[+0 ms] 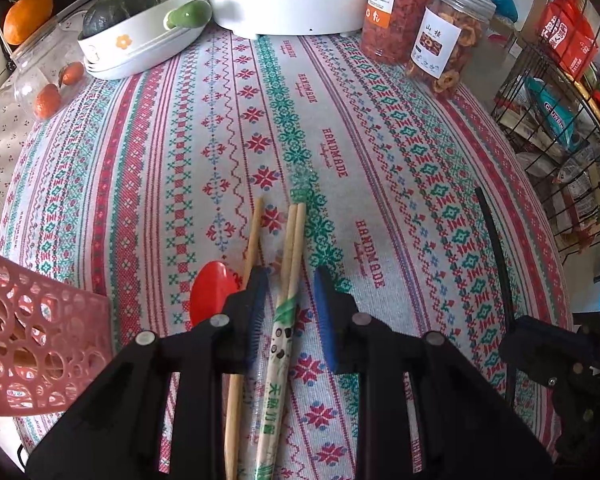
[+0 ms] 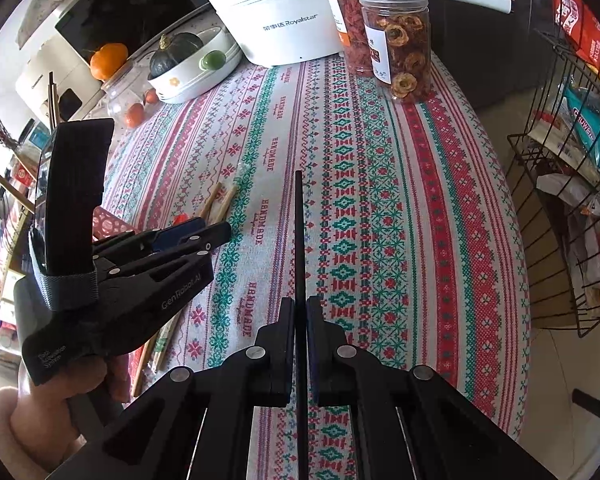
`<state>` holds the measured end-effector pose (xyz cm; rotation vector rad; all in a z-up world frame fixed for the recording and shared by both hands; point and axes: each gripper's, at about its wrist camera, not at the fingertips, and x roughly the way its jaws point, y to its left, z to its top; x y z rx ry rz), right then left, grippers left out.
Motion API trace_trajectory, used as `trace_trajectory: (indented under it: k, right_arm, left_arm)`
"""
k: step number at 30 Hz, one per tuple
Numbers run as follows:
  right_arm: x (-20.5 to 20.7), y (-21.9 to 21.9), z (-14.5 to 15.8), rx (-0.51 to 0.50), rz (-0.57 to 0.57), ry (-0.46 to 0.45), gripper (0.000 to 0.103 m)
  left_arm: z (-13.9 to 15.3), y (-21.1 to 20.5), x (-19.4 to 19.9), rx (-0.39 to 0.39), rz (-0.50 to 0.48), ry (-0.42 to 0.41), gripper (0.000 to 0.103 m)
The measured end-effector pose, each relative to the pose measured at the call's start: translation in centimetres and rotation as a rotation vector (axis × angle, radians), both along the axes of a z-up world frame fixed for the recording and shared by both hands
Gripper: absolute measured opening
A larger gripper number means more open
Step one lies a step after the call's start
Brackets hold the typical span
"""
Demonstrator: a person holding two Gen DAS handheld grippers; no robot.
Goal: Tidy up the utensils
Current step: 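Grasp the panda-printed chopsticks with the left tool while the right tool holds the black stick, then lift and carry the chopsticks and black stick over the basket with both tools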
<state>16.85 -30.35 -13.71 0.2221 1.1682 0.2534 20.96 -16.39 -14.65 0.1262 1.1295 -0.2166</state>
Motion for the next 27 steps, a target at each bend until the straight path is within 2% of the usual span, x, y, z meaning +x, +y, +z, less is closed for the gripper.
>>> trace_trajectory:
  k: [1,5,11,18,27]
  right_arm:
    - [0.0,0.0,0.0,0.001,-0.002,0.000,0.006]
    - [-0.3,0.0,0.4,0.004,-0.014,-0.011,0.006]
    - [-1.5,0.1,1.7,0.028,-0.035,-0.047,0.006]
    - [-4.4,1.3,4.9,0.050,-0.028,-0.143,0.006]
    - [-8.4,4.4,9.7,0.028,0.003,-0.308,0.006]
  left_arm:
    - [0.1,0.0,-0.3,0.001,-0.007,0.002,0.014]
    - [1.1,0.5,-1.6,-0.027,-0.029,-0.013,0.006]
    - [4.3,2.0,-5.8,-0.083,-0.082,-0.072,0.006]
    - [8.3,5.5,-10.6,-0.157,-0.135,-0.154,0.006]
    - [13.6,11.6,-15.0,-0.239,-0.144,-0.331,0.005]
